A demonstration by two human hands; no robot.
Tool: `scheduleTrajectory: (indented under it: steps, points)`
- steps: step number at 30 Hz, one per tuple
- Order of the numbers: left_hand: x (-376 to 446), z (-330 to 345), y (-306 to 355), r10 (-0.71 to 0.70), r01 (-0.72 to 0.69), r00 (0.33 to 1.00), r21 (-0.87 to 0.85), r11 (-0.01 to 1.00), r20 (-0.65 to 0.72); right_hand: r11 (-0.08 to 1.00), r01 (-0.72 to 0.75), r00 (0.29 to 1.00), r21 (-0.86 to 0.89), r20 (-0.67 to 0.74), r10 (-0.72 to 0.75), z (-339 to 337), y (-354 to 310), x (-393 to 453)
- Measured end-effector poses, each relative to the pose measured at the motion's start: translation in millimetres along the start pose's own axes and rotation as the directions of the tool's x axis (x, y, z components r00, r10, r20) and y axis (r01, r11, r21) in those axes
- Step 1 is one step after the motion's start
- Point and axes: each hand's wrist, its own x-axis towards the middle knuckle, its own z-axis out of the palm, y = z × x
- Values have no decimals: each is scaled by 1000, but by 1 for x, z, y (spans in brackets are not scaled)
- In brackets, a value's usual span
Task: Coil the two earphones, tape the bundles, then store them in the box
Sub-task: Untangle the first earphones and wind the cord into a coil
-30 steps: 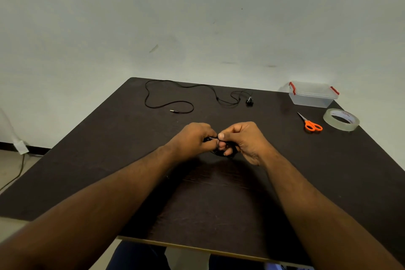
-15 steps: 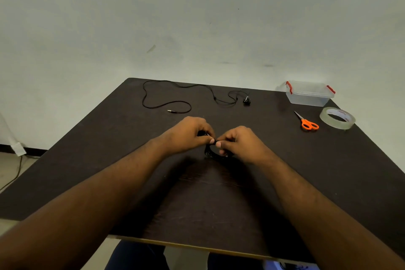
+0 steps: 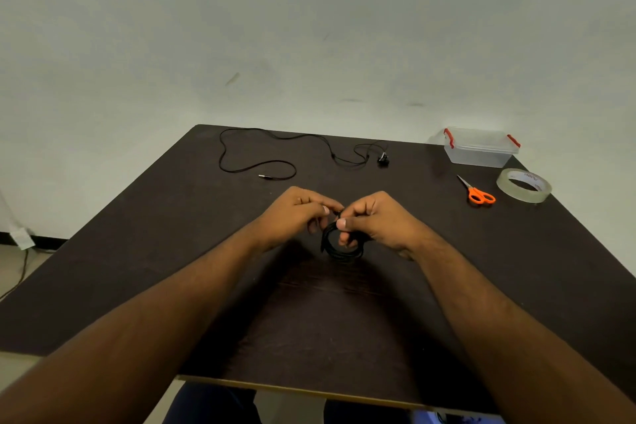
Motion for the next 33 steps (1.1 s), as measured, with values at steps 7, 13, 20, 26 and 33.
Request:
scheduleTrajectory:
  steps: [7,13,20,26,33]
  points:
    - [-9,12,-6,200,-202,979,169,965,28,995,-29,998,-90,-67,23,2,-7,6]
    - [-12,25,-19,255,-219,950,195,956,-182,859,-61,996,-509,-92,17,3,-24,7]
    - [-10,29,-21,384,-255,897,453,854,-219,699,-53,998,-714,-59,15,6,-46,12]
    - [0,22,-15,387,-234,873,444,865,-296,591,-10,982,-807,-119,-145,13,-47,14]
    - [8,10,-2,180,-147,972,212,966,-149,796,-22,948,-605,-265,-175,21,-35,12]
